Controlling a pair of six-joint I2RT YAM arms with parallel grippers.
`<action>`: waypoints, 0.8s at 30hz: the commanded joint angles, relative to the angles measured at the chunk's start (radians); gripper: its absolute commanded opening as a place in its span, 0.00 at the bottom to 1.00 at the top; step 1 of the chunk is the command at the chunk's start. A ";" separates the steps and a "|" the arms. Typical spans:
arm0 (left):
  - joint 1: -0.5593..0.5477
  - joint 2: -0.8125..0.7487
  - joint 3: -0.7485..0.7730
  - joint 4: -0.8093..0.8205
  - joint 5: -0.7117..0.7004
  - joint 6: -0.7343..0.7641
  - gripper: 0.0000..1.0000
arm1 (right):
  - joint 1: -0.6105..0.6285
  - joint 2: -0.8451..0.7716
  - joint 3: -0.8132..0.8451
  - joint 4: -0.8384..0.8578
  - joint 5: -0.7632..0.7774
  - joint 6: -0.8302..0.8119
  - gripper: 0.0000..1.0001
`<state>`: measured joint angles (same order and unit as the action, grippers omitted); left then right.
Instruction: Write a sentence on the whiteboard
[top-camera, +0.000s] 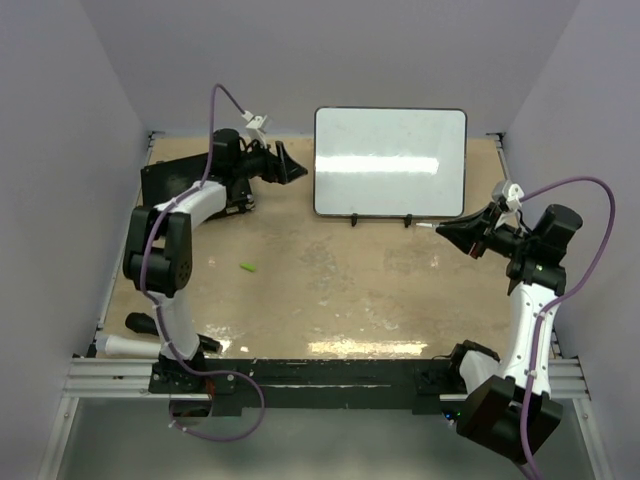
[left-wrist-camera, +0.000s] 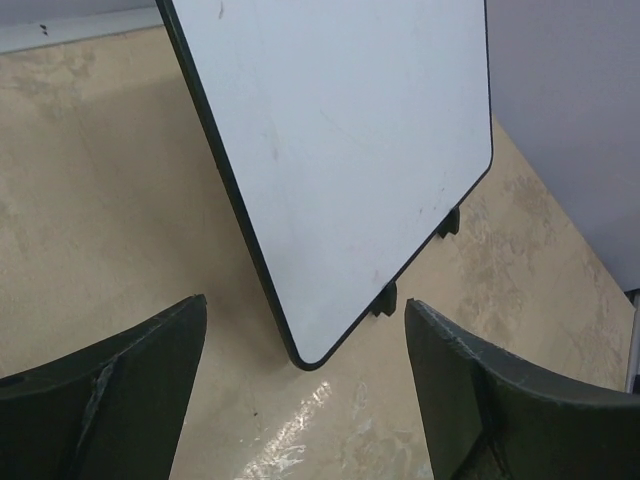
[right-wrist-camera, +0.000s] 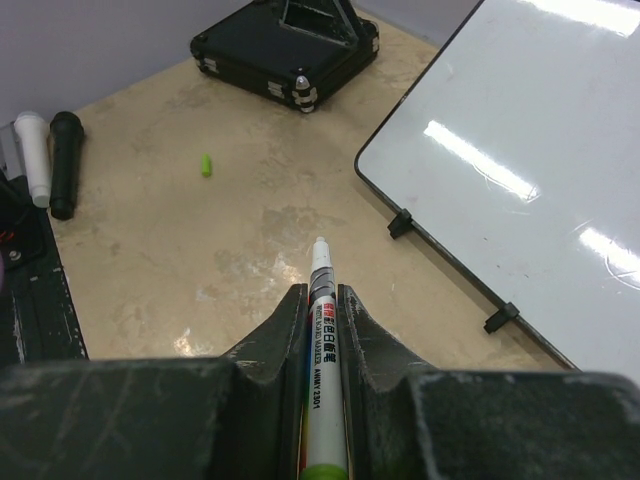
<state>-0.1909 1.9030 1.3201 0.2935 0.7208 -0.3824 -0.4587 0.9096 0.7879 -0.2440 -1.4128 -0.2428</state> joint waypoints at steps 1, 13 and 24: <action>0.013 0.109 0.143 0.007 0.114 0.027 0.84 | -0.005 0.011 -0.003 0.032 -0.011 0.004 0.00; 0.011 0.437 0.338 0.362 0.262 -0.273 0.78 | -0.003 0.041 0.002 0.045 -0.002 0.003 0.00; -0.048 0.648 0.593 0.455 0.278 -0.449 0.59 | -0.001 0.064 0.010 0.054 -0.002 0.007 0.00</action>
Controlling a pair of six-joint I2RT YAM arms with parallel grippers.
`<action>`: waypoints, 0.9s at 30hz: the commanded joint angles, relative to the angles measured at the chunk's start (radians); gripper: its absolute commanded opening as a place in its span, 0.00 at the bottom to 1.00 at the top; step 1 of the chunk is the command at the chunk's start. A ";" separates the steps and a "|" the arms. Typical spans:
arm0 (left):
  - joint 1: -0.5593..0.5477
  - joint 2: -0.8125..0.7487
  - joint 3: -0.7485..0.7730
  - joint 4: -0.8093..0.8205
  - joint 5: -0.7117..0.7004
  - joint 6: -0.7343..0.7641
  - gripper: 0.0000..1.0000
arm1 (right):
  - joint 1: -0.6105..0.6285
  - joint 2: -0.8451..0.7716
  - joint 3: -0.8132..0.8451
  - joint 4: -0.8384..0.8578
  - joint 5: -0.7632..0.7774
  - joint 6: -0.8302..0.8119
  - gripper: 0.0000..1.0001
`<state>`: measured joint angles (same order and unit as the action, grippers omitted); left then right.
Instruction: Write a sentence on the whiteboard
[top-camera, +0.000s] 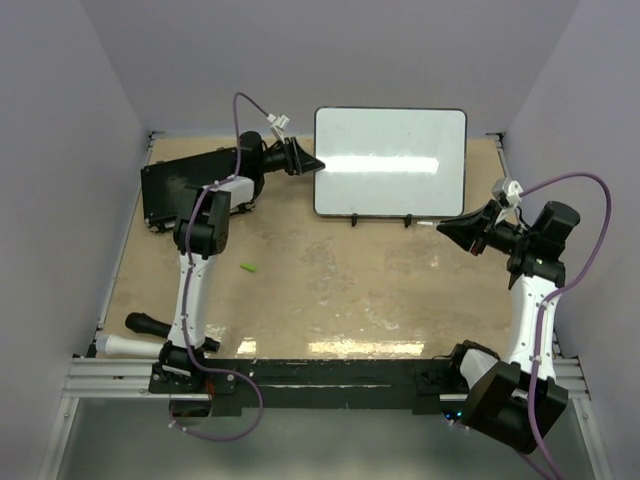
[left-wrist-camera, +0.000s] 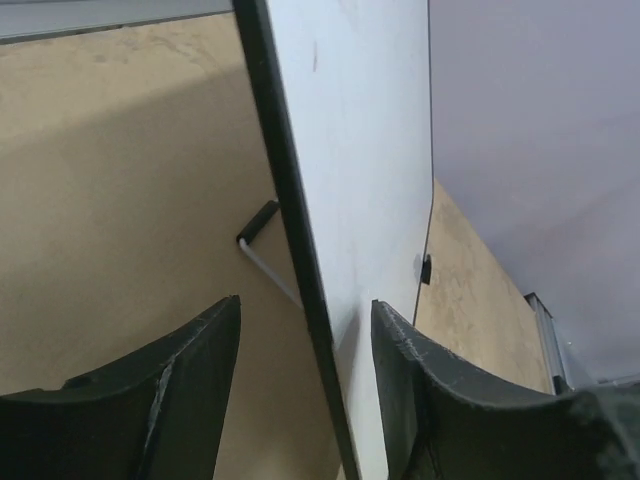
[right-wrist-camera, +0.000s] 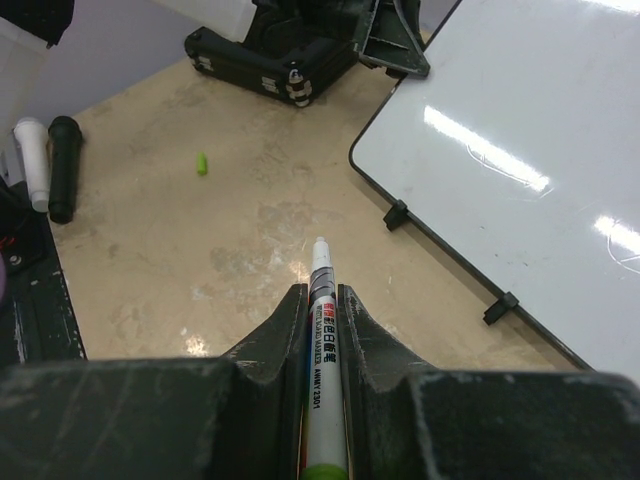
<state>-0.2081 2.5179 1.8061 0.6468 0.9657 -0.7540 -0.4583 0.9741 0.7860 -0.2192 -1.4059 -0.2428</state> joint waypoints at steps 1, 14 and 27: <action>-0.034 0.053 0.130 0.114 0.034 -0.088 0.58 | -0.002 -0.002 0.012 0.027 -0.008 0.007 0.00; -0.034 0.062 0.165 0.269 0.070 -0.200 0.00 | 0.010 0.009 0.015 0.014 -0.001 -0.009 0.00; -0.034 -0.221 0.102 0.255 -0.056 -0.206 0.00 | 0.015 -0.009 0.024 -0.014 -0.022 -0.026 0.00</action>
<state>-0.2504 2.4855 1.8828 0.8009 1.0245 -1.0088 -0.4492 0.9817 0.7860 -0.2253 -1.4059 -0.2520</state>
